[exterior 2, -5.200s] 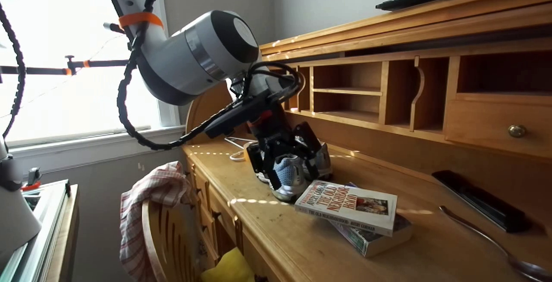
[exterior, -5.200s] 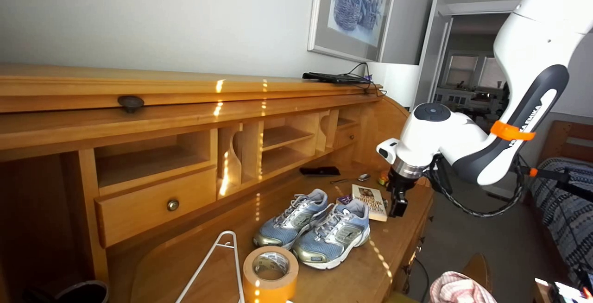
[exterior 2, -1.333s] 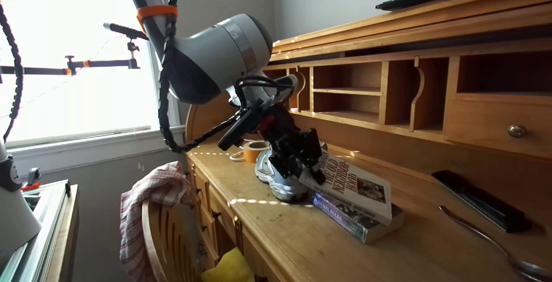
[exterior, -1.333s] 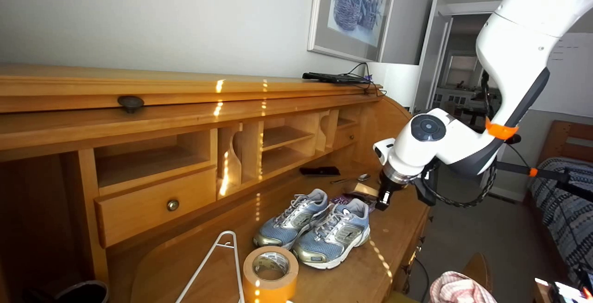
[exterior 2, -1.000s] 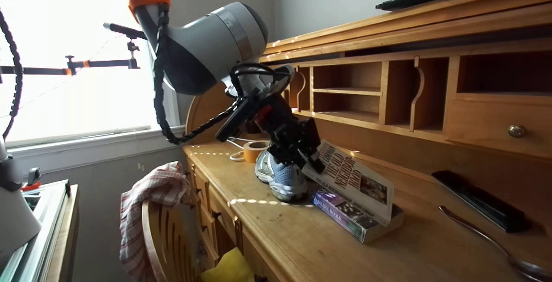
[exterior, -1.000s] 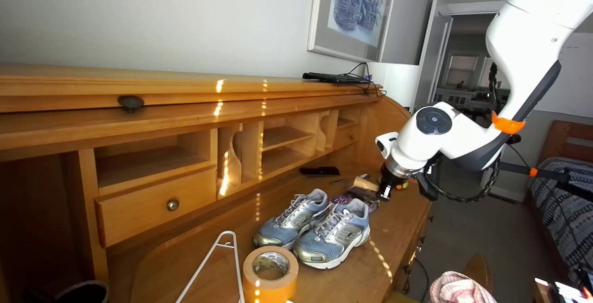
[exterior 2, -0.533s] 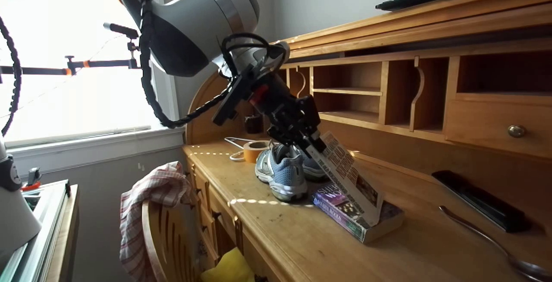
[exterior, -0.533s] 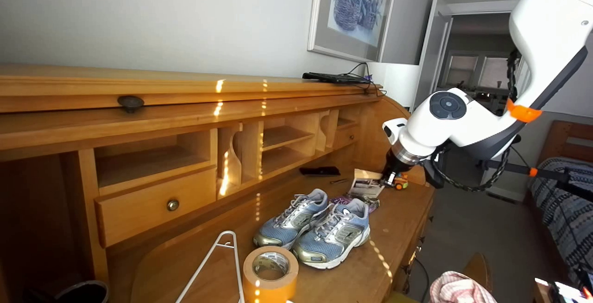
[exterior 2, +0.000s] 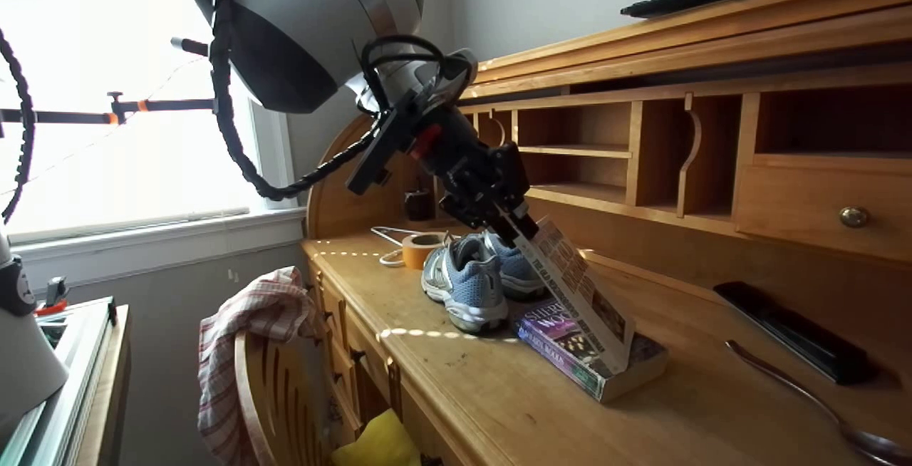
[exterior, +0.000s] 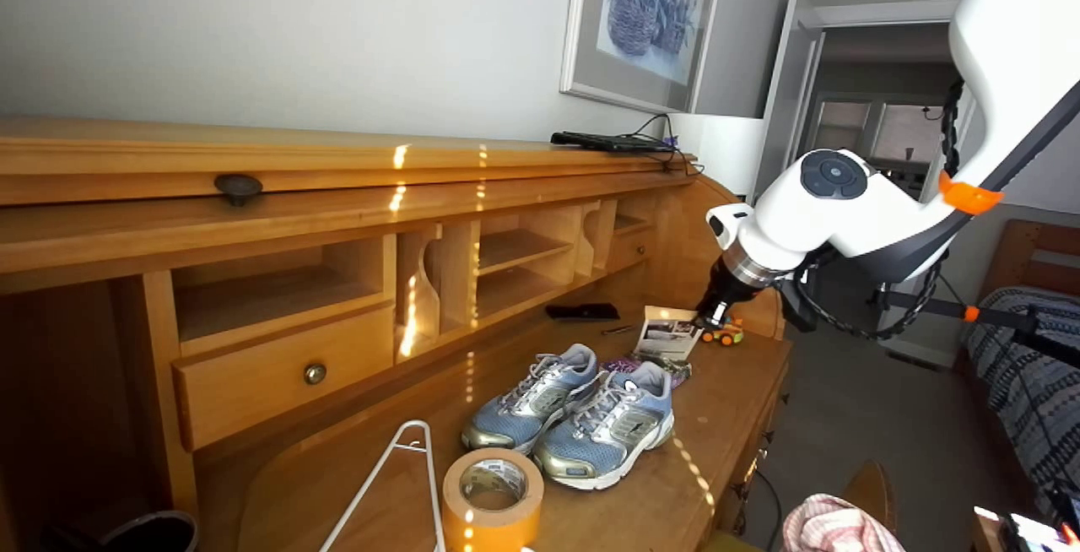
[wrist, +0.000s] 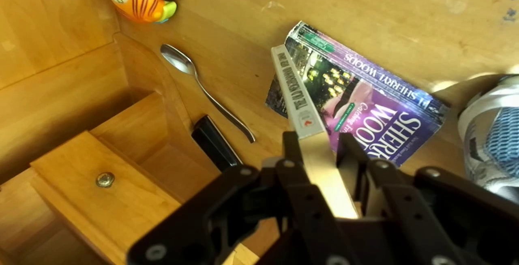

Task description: Put the white book on the topmost middle shelf.

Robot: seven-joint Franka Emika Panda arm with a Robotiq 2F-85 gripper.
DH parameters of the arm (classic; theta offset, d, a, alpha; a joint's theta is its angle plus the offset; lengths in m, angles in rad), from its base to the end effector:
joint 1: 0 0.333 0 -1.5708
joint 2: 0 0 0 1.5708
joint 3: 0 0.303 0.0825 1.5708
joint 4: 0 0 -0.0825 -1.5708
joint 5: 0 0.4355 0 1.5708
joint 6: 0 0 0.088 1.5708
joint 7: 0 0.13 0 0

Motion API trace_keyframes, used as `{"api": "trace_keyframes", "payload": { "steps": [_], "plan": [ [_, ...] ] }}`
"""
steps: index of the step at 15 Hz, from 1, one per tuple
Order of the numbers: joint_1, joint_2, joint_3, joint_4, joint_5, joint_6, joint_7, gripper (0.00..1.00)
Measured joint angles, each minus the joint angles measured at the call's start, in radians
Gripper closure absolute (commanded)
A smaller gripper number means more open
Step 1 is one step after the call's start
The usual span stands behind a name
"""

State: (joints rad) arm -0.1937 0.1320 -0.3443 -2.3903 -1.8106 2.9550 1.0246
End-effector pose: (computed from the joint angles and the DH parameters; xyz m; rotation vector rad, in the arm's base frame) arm 0.4701 -0.2156 0.1912 2.4949 0.2589 0.5182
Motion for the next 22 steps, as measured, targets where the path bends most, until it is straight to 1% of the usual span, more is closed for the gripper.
{"api": "trace_keyframes", "payload": {
  "steps": [6,13,17,22],
  "plan": [
    [-0.023,0.024,-0.020,0.016,0.008,0.051,-0.028,0.92],
    [-0.037,0.084,-0.023,0.092,0.028,0.127,-0.070,0.92],
    [-0.044,0.120,-0.025,0.124,0.074,0.181,-0.115,0.92],
    [-0.072,0.151,-0.039,0.136,0.140,0.287,-0.182,0.92]
  ]
}}
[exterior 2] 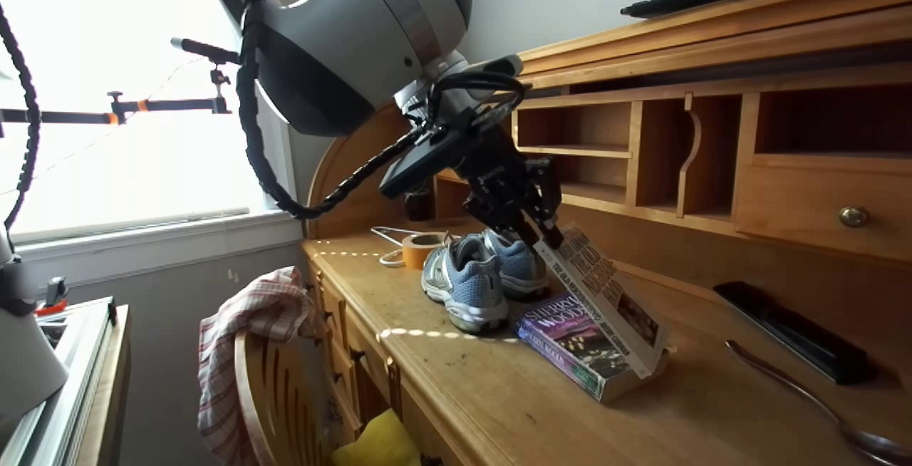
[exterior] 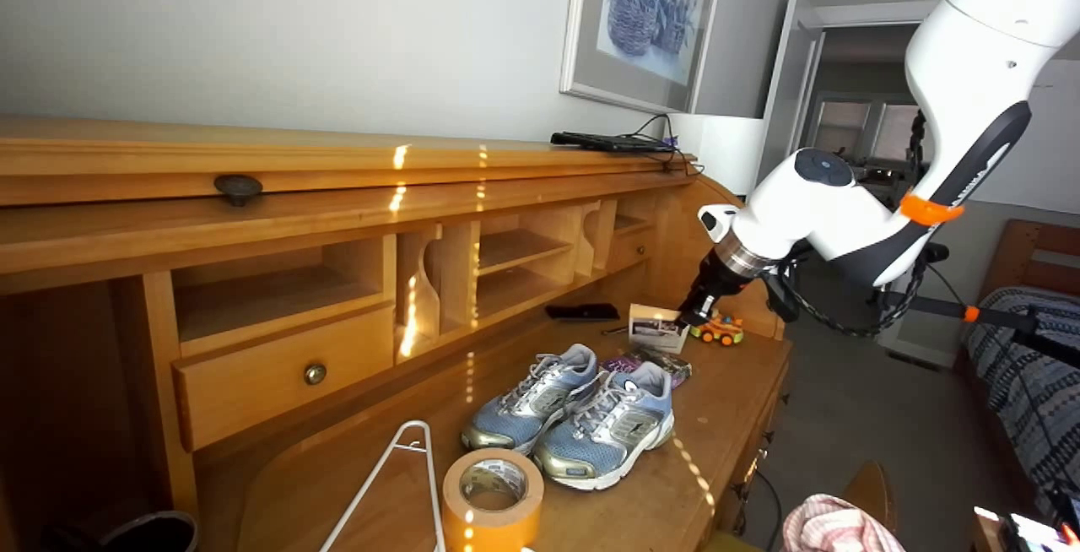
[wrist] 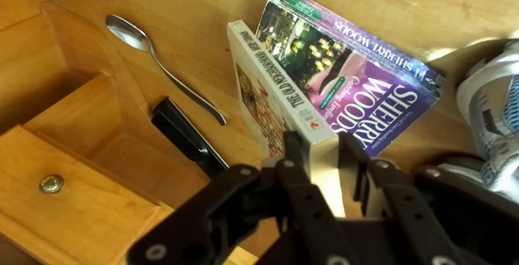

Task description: Put the white book on the topmost middle shelf.

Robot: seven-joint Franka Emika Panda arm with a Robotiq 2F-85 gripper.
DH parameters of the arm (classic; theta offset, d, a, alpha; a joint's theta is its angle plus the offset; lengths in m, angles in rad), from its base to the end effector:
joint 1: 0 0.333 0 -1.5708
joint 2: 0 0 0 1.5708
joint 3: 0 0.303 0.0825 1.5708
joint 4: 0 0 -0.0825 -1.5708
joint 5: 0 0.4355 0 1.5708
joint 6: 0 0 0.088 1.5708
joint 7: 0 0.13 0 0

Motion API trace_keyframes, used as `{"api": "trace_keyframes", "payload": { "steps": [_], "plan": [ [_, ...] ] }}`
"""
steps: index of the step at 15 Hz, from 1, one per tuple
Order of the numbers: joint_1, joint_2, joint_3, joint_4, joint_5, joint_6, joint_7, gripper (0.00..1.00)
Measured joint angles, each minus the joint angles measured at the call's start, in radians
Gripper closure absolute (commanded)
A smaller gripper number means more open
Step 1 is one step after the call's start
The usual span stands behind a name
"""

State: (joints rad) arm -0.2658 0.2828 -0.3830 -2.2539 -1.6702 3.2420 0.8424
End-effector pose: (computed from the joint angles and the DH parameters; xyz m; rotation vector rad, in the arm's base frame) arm 0.4872 -0.2531 0.1857 2.6400 0.3425 0.6208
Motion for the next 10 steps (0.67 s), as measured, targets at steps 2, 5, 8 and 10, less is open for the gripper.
{"api": "trace_keyframes", "payload": {
  "steps": [2,5,8,10],
  "plan": [
    [-0.011,0.009,-0.007,0.001,0.013,0.029,-0.015,0.92],
    [-0.022,0.027,-0.014,0.008,0.024,0.036,-0.027,0.68],
    [-0.023,0.059,-0.016,0.027,0.042,0.036,-0.042,0.93],
    [-0.024,0.085,-0.016,0.041,0.060,0.036,-0.053,1.00]
  ]
}}
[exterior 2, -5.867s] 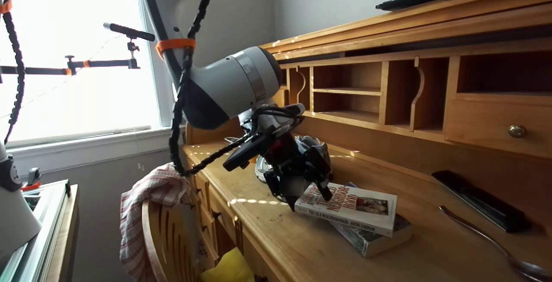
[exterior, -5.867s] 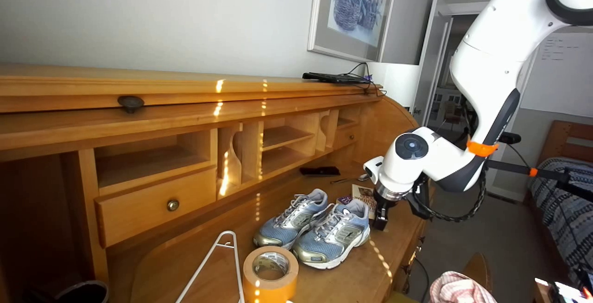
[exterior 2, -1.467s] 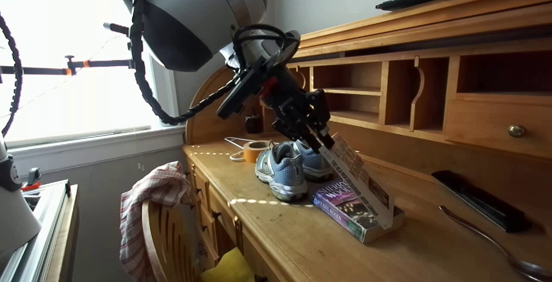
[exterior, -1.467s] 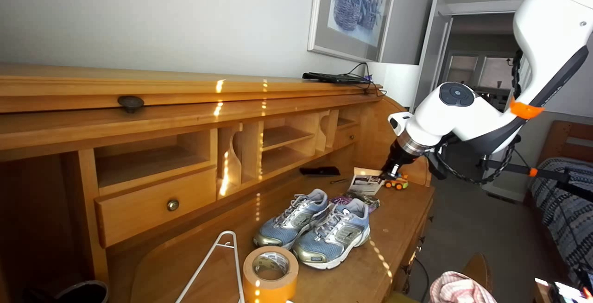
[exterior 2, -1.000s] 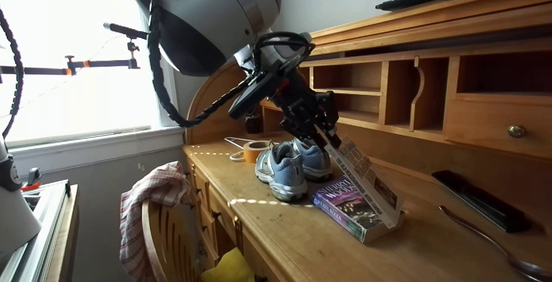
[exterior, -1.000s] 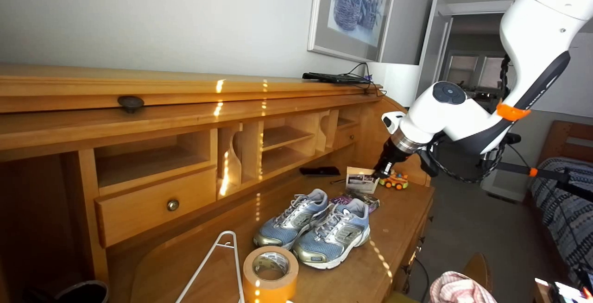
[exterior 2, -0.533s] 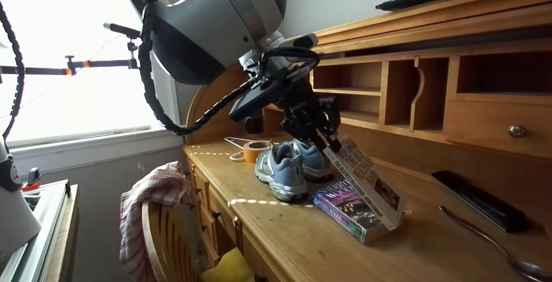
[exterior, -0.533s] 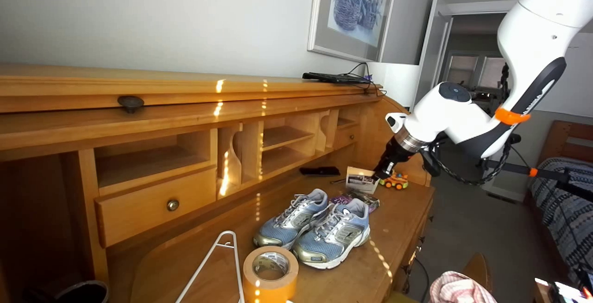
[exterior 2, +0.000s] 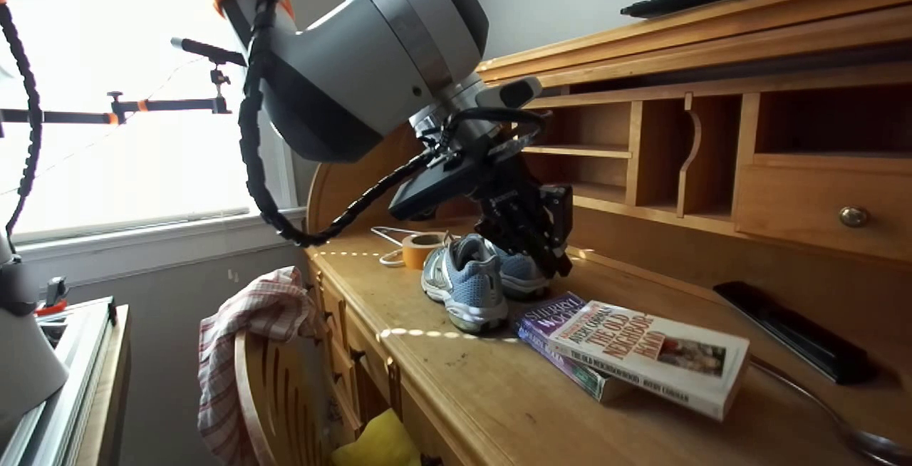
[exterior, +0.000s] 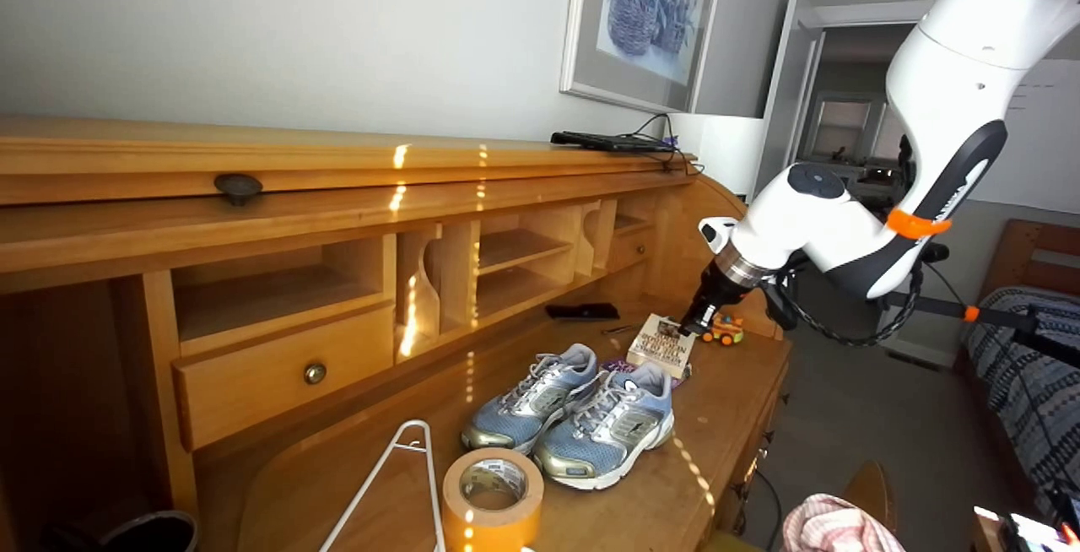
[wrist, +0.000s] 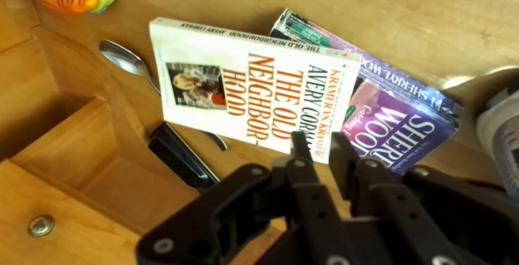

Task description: Put the white book on the topmost middle shelf.

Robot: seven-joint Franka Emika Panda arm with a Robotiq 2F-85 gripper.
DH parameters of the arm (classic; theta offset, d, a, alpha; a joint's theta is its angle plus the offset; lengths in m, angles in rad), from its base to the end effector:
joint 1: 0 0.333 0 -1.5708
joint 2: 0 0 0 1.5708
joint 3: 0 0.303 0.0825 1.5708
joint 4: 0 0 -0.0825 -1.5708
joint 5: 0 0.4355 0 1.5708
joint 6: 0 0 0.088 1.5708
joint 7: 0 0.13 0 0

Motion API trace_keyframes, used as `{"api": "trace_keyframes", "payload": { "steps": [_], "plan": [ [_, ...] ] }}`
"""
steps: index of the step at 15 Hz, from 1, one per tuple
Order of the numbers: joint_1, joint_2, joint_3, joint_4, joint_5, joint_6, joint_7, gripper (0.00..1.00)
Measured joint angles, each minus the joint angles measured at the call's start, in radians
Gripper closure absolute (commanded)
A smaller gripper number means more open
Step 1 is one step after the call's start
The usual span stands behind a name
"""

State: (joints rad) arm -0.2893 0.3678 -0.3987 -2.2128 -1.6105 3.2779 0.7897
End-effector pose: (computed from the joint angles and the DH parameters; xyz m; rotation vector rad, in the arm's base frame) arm 0.4839 -0.2749 0.1616 2.6701 0.3217 0.5840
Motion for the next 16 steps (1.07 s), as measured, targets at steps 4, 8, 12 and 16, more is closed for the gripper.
{"api": "trace_keyframes", "payload": {
  "steps": [4,8,12,16],
  "plan": [
    [0.000,0.041,0.004,0.015,0.025,0.000,-0.025,0.67],
    [0.000,0.058,0.011,0.013,0.032,0.000,-0.039,0.37],
    [0.003,0.069,0.012,0.014,0.038,-0.008,-0.046,0.06],
    [0.010,0.092,0.026,0.022,0.092,-0.083,-0.058,0.00]
  ]
}}
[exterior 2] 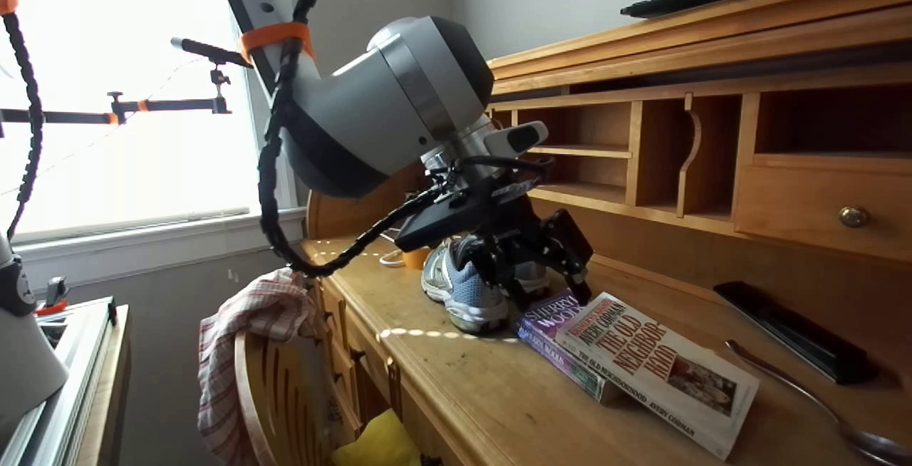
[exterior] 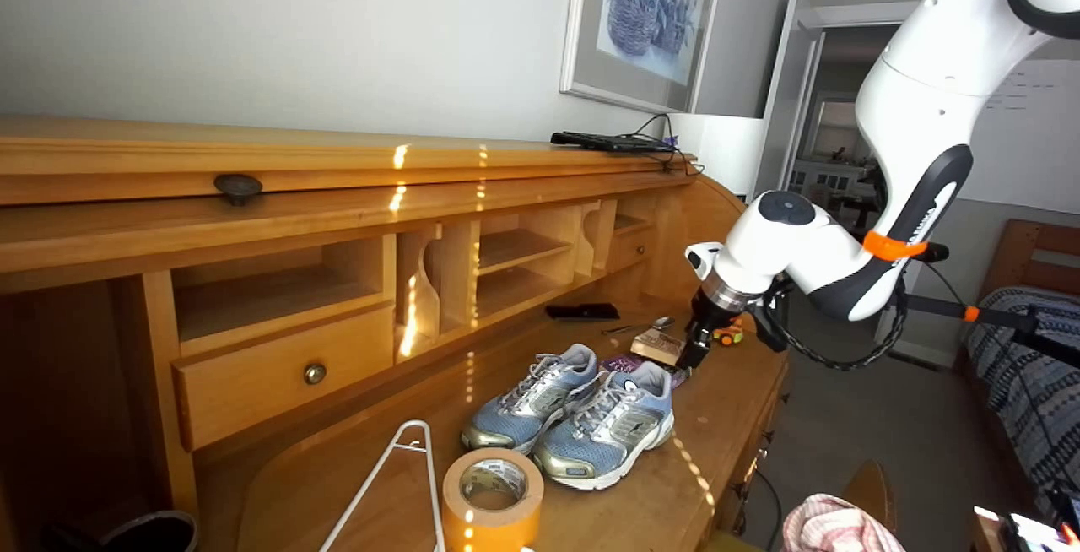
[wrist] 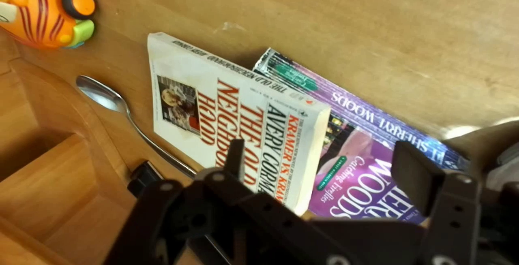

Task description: Put the white book on the topmost middle shelf.

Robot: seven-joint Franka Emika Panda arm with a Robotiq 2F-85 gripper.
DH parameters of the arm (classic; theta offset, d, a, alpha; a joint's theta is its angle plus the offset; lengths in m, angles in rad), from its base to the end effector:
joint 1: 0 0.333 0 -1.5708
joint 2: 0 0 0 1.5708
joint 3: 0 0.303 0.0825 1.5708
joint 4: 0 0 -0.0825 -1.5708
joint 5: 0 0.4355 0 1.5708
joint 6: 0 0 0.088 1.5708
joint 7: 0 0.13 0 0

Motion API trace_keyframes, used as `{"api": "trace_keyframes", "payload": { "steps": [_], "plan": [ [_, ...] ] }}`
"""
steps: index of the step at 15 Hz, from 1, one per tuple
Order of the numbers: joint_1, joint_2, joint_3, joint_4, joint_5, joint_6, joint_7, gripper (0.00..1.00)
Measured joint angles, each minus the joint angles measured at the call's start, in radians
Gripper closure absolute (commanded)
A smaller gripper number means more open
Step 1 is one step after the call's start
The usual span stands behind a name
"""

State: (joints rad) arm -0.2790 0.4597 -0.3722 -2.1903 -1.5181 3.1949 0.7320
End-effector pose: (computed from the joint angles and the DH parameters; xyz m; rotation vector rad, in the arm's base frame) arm 0.4890 -0.2714 0.1176 2.6723 0.3059 0.4521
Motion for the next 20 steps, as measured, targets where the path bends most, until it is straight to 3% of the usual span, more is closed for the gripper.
{"api": "trace_keyframes", "payload": {
  "steps": [10,20],
  "plan": [
    [0.015,0.051,0.086,0.100,0.173,-0.238,-0.046,0.00],
    [0.015,0.081,0.101,0.112,0.193,-0.326,-0.055,0.00]
  ]
}}
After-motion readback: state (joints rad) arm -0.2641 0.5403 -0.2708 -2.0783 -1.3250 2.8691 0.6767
